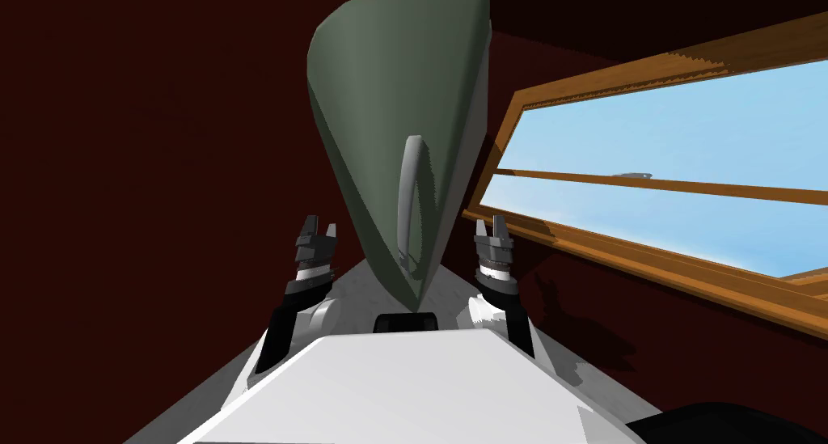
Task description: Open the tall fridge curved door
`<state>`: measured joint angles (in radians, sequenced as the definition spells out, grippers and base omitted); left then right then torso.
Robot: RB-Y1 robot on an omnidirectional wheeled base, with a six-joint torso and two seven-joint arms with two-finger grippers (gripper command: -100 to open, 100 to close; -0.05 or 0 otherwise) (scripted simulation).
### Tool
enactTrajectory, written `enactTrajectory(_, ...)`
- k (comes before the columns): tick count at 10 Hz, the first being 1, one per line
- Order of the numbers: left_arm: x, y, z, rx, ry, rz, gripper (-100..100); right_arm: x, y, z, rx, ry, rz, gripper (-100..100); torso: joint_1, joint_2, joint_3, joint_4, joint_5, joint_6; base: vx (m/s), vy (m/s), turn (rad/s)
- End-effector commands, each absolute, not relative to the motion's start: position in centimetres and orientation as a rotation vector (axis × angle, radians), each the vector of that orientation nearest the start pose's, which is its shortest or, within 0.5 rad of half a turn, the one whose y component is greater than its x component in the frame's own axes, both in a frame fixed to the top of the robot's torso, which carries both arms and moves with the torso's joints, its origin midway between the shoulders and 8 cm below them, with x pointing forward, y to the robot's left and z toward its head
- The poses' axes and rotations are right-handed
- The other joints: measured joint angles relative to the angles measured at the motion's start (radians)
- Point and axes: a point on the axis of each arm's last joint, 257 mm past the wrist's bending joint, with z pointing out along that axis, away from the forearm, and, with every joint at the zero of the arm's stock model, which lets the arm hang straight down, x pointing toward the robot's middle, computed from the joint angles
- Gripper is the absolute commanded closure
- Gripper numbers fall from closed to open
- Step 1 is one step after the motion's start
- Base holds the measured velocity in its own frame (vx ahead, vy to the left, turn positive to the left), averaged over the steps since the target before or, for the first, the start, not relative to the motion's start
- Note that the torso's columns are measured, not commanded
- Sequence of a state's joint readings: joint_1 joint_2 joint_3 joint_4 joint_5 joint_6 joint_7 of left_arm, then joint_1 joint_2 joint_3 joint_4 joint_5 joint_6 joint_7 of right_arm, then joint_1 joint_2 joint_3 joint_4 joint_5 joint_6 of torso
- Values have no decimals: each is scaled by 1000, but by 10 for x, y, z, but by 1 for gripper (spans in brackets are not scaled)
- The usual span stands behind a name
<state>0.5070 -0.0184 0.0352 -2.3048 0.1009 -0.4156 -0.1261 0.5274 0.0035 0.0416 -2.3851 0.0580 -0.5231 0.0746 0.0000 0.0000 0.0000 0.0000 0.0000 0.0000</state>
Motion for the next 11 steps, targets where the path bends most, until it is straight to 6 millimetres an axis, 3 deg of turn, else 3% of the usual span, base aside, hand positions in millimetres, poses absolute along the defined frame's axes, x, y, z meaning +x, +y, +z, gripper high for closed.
enactTrajectory(1, 348, 306, 17, -733, 615, -1199, 0, 318, -257, 65, 520, 585, 1249, 0, 0, 40, -82, 41, 0, 0, 0, 0, 0)
enactTrajectory(9, 348, 306, 18, -732, 615, -1199, 0, 318, -257, 65, 520, 585, 1249, 0, 0, 618, -1234, 617, 0, 0, 0, 0, 0)
enactTrajectory(10, 351, 302, 15, -701, 655, -1197, -100, 318, -257, 65, 520, 585, 1249, 0, 0, 691, -1382, 691, 0, 0, 6, -12, 22)
enactTrajectory(11, 354, 299, 12, -679, 682, -1195, -100, 318, -257, 65, 520, 585, 1249, 0, 0, 725, -1451, 724, 0, 0, 2, -31, 28)
